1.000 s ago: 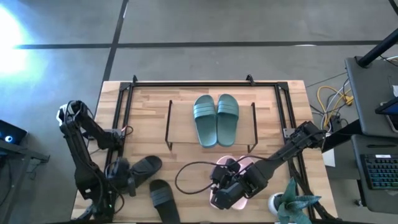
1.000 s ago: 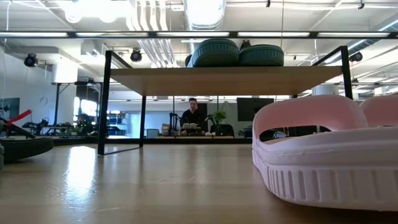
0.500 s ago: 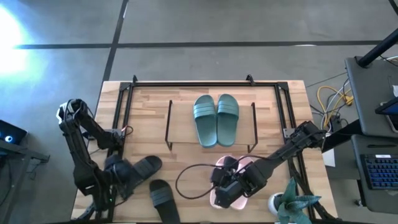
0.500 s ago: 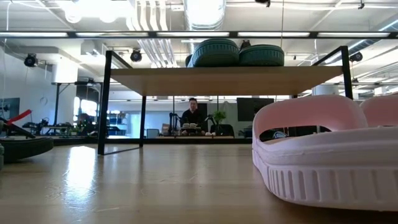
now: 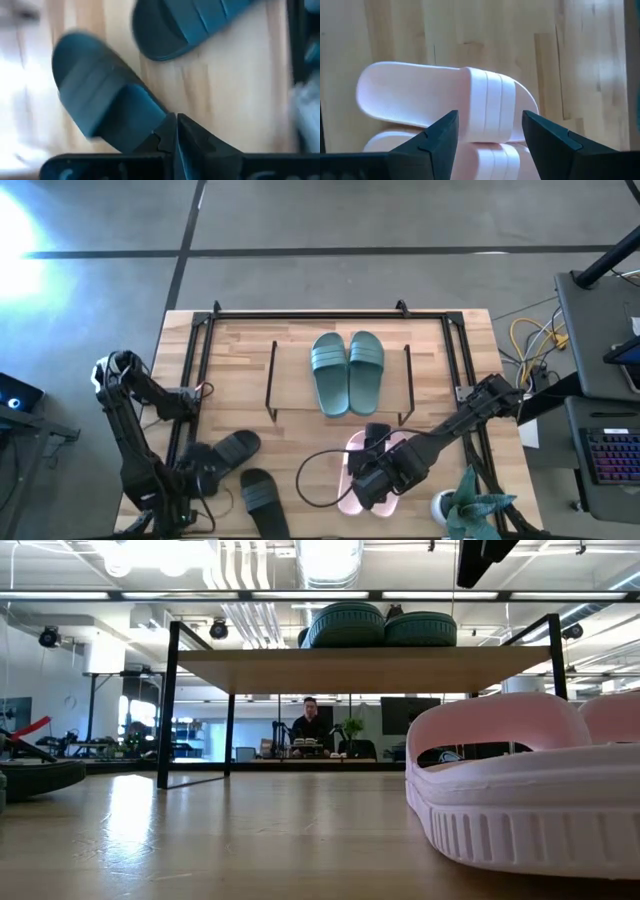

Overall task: Pick and place slides into the shelf
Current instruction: Put the top black slipper under the shelf, then move the black slipper to the middle of the table

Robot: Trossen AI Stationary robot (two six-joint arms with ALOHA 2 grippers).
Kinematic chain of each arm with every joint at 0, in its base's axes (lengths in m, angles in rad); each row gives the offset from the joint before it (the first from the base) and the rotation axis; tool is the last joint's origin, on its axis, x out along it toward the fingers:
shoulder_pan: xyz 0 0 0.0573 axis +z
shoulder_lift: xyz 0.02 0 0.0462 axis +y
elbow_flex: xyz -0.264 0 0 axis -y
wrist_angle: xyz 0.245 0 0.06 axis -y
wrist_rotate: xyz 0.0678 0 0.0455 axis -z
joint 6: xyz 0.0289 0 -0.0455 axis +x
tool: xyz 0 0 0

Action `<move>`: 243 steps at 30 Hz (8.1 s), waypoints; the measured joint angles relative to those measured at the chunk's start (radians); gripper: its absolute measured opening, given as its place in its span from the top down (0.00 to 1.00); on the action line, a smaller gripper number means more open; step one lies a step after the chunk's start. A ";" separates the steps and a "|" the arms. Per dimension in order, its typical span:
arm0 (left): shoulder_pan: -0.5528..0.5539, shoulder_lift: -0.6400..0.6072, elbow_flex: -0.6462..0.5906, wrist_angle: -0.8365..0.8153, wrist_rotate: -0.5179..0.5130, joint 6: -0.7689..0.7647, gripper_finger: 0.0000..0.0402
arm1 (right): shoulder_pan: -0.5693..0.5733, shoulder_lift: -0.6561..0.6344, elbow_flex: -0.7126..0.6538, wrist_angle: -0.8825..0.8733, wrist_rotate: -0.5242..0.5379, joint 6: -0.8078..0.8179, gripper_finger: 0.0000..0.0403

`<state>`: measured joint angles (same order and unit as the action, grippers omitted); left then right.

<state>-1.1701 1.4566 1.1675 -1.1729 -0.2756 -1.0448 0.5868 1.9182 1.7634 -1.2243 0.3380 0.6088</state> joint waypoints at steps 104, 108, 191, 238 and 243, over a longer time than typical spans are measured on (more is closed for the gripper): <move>0.201 0.027 -0.340 0.114 -0.137 0.334 0.85 | -0.081 0.000 -0.017 -0.043 0.006 0.131 0.48; 0.259 0.017 -0.339 0.126 -0.119 0.344 0.97 | -0.081 0.000 -0.017 -0.043 0.006 0.126 0.48; 0.248 0.680 0.727 -0.299 -0.055 -0.229 0.60 | 0.155 -0.110 -0.017 -0.346 0.258 0.483 0.48; 0.278 0.674 0.435 -0.398 -0.236 -0.335 0.60 | 0.157 -0.110 -0.018 -0.343 0.261 0.569 0.48; 0.282 0.603 0.437 -0.397 -0.212 -0.378 0.60 | 0.157 -0.110 -0.019 -0.343 0.262 0.569 0.48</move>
<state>-0.8886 2.0595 1.6047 -1.5698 -0.4879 -1.4232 0.7435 1.8080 1.7443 -1.5673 0.6000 1.1780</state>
